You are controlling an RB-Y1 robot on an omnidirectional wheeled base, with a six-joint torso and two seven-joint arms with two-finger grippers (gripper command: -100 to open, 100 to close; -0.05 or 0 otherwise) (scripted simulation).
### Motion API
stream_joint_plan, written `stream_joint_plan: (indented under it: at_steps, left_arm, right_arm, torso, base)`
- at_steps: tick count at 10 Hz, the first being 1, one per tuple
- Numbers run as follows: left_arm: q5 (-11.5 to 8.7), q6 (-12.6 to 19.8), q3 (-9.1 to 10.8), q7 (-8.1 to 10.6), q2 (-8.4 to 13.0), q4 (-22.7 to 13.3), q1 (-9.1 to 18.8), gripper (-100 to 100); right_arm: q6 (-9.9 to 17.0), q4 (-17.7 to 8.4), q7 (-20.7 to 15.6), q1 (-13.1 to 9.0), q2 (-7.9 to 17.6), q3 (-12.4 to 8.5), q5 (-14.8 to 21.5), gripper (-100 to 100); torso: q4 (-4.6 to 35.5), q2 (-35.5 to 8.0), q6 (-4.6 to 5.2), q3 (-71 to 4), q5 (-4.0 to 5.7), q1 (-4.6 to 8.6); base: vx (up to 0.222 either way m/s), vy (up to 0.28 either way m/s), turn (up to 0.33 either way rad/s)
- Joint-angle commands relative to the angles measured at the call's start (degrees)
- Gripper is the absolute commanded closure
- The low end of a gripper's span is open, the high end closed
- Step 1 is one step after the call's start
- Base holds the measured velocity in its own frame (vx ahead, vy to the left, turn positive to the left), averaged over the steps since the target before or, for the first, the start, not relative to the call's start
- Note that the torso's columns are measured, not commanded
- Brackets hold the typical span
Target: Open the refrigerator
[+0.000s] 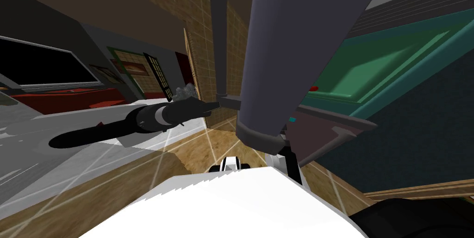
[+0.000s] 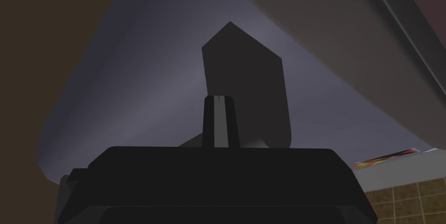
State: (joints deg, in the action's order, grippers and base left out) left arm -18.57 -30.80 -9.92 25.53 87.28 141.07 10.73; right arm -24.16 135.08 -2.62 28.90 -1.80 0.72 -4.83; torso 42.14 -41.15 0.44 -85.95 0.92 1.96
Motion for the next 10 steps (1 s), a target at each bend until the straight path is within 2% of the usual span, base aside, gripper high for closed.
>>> stream_joint_plan:
  at_steps: [1, 2, 3, 4, 6, 7, 8, 9, 10]
  left_arm:
    - [2.7, 0.5, -2.32, 1.49, -2.8, -3.1, 2.2, 100]
    - [2.7, 0.5, -3.36, 1.49, -4.2, -4.1, 3.2, 100]
    - [2.7, 0.5, -3.36, 1.49, -5.9, -5.1, 4.9, 100]
    - [2.7, 0.5, -3.36, 1.49, -6.1, -6.6, 6.5, 100]
    - [2.7, 0.5, -3.36, 1.49, -6.1, -9.6, 6.5, 100]
    - [2.7, 0.5, -3.36, 1.49, -6.1, -11.0, 6.5, 100]
    - [5.7, 0.9, -7.09, 3.42, -8.6, -12.6, 10.3, 100]
    - [6.0, 0.9, -8.3, 3.42, -10.0, -13.5, 11.6, 100]
    - [6.0, 0.9, -8.3, 3.42, -11.7, -14.7, 13.6, 100]
  right_arm:
    - [0.0, 0.0, 0.0, 0.0, 0.0, 0.0, 0.0, 0]
    - [0.0, 0.0, 0.0, 0.0, 0.0, 0.0, 0.0, 0]
    - [0.0, 0.0, 0.0, 0.0, 0.0, 0.0, 0.0, 0]
    - [0.0, 0.0, 0.0, 0.0, 0.0, 0.0, 0.0, 0]
    - [0.0, 0.0, 0.0, 0.0, 0.0, 0.0, 0.0, 0]
    - [0.0, 0.0, 0.0, 0.0, 0.0, 0.0, 0.0, 0]
    - [0.0, 0.0, 0.0, 0.0, 0.0, 0.0, 0.0, 0]
    - [0.0, 0.0, 0.0, 0.0, 0.0, 0.0, 0.0, 0]
    - [0.0, 0.0, 0.0, 0.0, 0.0, 0.0, 0.0, 0]
  torso:
    - [-0.1, 0.2, 0.0, -0.1, -0.08, -0.24]
    - [-0.2, 0.5, 0.05, -0.3, -0.45, -1.41]
    - [-0.3, 0.6, -0.15, -0.3, -0.77, -1.98]
    - [-0.2, 0.5, -0.2, -0.3, -0.63, -1.42]
    - [-0.1, 0.2, 0.0, 0.0, -0.05, -0.04]
    - [-0.3, 0.4, 0.15, -0.1, 0.04, 0.09]
    - [-0.4, 0.7, 0.2, -0.3, 0.01, -0.04]
    - [-0.5, 0.9, 0.25, -0.5, -0.27, -1.01]
    - [-0.5, 0.9, 0.04, -0.4, -0.63, -1.69]
  base:
    - [0.009, 0.244, -0.35]
    - [0.024, 0.372, -0.415]
    - [0.003, 0.244, -0.209]
    - [-0.009, 0.094, -0.017]
    - [-0.002, -0.011, 0.04]
    - [-0.013, -0.036, -0.001]
    - [-0.041, 0.215, -0.279]
    - [-0.047, 0.376, -0.421]
    - [-0.01, 0.25, -0.273]
